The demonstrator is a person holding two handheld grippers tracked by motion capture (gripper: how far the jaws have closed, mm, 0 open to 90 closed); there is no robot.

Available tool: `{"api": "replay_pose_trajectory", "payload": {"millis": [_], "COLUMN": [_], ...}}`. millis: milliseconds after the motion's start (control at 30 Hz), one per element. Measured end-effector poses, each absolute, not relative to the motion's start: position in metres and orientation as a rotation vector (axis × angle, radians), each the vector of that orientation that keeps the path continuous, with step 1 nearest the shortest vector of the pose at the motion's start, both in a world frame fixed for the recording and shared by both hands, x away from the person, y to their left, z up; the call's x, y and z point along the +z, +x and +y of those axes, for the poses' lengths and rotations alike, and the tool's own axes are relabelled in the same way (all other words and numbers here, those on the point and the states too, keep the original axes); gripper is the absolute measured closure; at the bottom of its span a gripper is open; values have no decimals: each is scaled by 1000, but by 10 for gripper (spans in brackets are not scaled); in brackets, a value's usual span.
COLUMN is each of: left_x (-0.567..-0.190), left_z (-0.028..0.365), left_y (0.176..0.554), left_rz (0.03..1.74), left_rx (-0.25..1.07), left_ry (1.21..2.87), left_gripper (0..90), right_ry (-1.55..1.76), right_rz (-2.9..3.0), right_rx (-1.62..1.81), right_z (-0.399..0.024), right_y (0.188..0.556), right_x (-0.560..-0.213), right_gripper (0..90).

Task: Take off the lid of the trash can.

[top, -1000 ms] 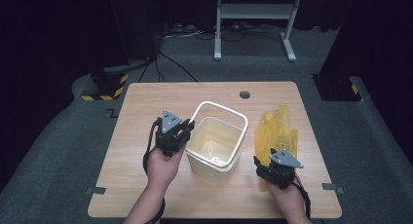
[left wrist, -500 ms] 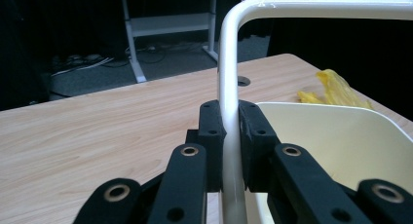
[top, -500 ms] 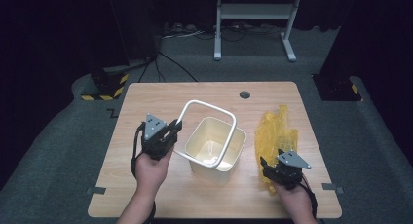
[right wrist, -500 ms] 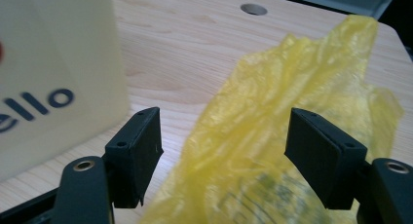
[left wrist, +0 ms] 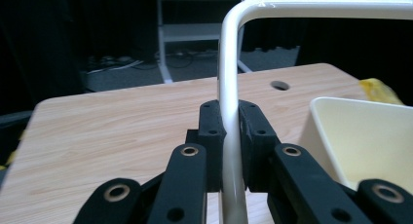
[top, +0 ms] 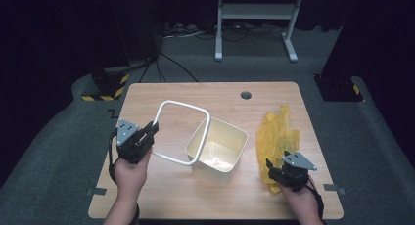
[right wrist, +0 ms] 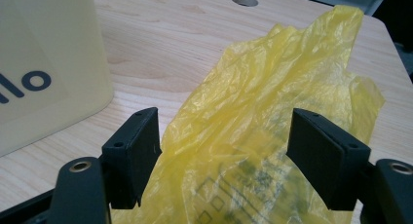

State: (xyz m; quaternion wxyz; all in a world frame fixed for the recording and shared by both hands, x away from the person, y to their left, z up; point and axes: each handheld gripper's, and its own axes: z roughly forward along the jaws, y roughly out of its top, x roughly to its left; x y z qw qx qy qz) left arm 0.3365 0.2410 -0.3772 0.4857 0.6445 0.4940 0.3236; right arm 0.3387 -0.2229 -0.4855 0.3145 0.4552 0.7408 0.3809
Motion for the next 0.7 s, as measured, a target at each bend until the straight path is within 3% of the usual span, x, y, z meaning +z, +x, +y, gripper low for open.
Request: {"api": "replay_pose_trajectory", "payload": {"millis": [700], "left_x": [-392], "left_z": [308], "left_y": [329], "left_rz": [1314], "left_rx": [886], "left_ry": [1413], "left_gripper": [811], "right_ry": [1225], "right_rz": [1931], "right_rx": [1006], "right_z": [-228], "right_y": [344], "right_x": [-486], "right_gripper": [275]}}
